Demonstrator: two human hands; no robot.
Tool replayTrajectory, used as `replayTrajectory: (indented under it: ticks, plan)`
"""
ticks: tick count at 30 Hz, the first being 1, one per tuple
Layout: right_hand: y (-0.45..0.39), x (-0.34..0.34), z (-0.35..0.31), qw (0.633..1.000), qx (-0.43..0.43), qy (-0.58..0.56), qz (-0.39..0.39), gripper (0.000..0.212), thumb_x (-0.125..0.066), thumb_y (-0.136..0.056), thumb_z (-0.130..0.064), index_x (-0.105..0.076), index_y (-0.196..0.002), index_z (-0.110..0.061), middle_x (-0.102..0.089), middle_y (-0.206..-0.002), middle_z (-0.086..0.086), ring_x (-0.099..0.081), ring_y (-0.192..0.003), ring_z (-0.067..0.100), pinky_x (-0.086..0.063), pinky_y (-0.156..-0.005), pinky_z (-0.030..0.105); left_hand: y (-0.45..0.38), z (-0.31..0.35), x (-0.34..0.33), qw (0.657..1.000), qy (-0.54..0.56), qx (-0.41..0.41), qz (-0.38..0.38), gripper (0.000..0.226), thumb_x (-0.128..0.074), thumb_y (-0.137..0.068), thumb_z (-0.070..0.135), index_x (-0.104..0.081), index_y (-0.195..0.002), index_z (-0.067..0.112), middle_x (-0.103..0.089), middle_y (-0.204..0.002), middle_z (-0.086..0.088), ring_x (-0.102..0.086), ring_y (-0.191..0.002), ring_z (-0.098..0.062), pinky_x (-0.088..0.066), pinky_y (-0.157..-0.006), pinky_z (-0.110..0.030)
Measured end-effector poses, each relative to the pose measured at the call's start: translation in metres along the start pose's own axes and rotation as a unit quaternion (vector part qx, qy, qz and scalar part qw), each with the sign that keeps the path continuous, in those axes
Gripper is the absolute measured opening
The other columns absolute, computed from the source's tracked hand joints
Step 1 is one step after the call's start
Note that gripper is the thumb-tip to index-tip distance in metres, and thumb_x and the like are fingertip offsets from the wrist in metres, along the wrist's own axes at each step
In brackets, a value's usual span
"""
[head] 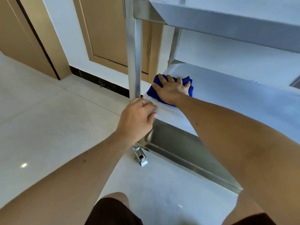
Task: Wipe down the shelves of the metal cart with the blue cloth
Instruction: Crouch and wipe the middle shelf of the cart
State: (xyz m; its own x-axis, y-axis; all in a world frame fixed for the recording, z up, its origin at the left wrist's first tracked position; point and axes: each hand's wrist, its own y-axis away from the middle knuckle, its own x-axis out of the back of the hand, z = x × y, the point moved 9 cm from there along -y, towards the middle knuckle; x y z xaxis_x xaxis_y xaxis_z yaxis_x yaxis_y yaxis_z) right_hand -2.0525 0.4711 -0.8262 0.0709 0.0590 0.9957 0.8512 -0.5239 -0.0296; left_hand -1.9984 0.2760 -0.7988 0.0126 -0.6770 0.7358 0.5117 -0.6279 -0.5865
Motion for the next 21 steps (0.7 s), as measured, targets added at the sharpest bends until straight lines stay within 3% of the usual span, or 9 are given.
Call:
replayTrajectory:
  ticks: [5, 9, 14, 21]
  plan:
    - [0.059, -0.003, 0.001, 1.000, -0.009, 0.003, -0.017, 0.079, -0.009, -0.083, -0.082, -0.012, -0.155, -0.047, -0.028, -0.163, -0.004, -0.018, -0.147, 0.041, -0.007, -0.111, 0.075, 0.008, -0.012, 0.005, 0.994, 0.030, 0.096, 0.043, 0.030, -0.080, -0.079, 0.029, -0.071, -0.101, 0.011, -0.067, -0.103, -0.005, -0.058, -0.103, -0.023, -0.049, -0.086, -0.030]
    - [0.107, 0.002, -0.001, 1.000, 0.000, 0.000, -0.012, 0.099, -0.001, -0.067, -0.094, -0.015, -0.154, -0.047, -0.029, -0.162, -0.006, -0.022, -0.145, 0.039, -0.013, -0.110, 0.074, 0.014, -0.014, 0.007, 0.994, 0.062, 0.079, 0.045, 0.019, -0.072, -0.081, 0.010, -0.069, -0.099, 0.010, -0.067, -0.106, -0.006, -0.058, -0.103, -0.027, -0.050, -0.084, -0.033]
    - [0.145, 0.012, 0.004, 0.994, 0.062, 0.064, 0.059, 0.075, -0.045, -0.091, -0.070, -0.016, -0.155, -0.043, -0.040, -0.154, -0.004, -0.035, -0.135, 0.035, -0.029, -0.108, 0.065, 0.019, -0.004, 0.008, 0.994, 0.067, 0.067, 0.057, 0.022, -0.065, -0.082, 0.003, -0.068, -0.103, 0.009, -0.065, -0.109, -0.009, -0.055, -0.107, -0.031, -0.046, -0.090, -0.037]
    - [0.186, 0.021, 0.057, 0.989, 0.045, 0.096, 0.105, 0.073, -0.046, -0.094, -0.067, -0.018, -0.156, -0.040, -0.043, -0.152, -0.004, -0.038, -0.134, 0.033, -0.035, -0.106, 0.060, -0.005, 0.063, -0.012, 0.994, 0.101, 0.006, 0.036, 0.021, -0.061, -0.082, 0.007, -0.069, -0.101, 0.012, -0.067, -0.103, -0.008, -0.055, -0.102, -0.029, -0.046, -0.087, -0.037]
